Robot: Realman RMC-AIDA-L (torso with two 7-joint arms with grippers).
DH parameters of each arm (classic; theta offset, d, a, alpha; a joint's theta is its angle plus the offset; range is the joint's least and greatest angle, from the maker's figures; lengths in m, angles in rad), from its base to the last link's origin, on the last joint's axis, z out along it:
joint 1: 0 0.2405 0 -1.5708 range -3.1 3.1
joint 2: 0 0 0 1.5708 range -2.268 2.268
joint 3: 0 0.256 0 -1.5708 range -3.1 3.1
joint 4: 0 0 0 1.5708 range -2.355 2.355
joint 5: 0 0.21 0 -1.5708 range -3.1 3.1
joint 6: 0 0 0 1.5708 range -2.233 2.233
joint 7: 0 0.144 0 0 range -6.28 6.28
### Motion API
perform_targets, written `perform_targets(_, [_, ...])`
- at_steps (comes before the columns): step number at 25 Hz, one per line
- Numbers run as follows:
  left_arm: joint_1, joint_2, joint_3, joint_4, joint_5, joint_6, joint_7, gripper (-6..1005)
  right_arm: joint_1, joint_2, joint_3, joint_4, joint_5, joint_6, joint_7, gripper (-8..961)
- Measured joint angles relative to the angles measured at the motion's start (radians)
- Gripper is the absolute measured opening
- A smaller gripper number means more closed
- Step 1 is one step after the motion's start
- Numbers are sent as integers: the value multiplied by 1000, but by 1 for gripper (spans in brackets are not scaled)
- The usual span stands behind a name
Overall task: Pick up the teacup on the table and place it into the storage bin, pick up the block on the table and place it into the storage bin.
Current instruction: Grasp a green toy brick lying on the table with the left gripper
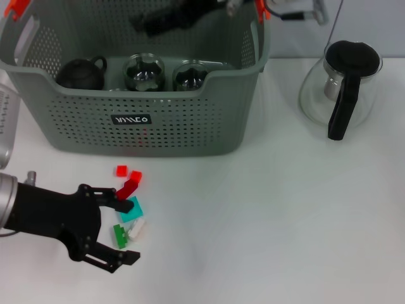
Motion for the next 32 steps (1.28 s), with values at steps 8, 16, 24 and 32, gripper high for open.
perform_targets(8, [0,-27,36,176,131,18,-58,934,-287,-3,-2,-78,286,-185,-263,931])
perform_targets(16, [-12,-32,288,257,279,-57,-343,934,-427,-3,-8,-67,292,-341,-357,931])
perform_targets(24, [-41,-35,487,253,373,-149,-553,933,-461,-5,39,-13,291,-345,-403,930])
perform_targets(32, [-45,-39,607,250,438,-216,-653,933,-456,-8,49,32,278,-345,-438,930])
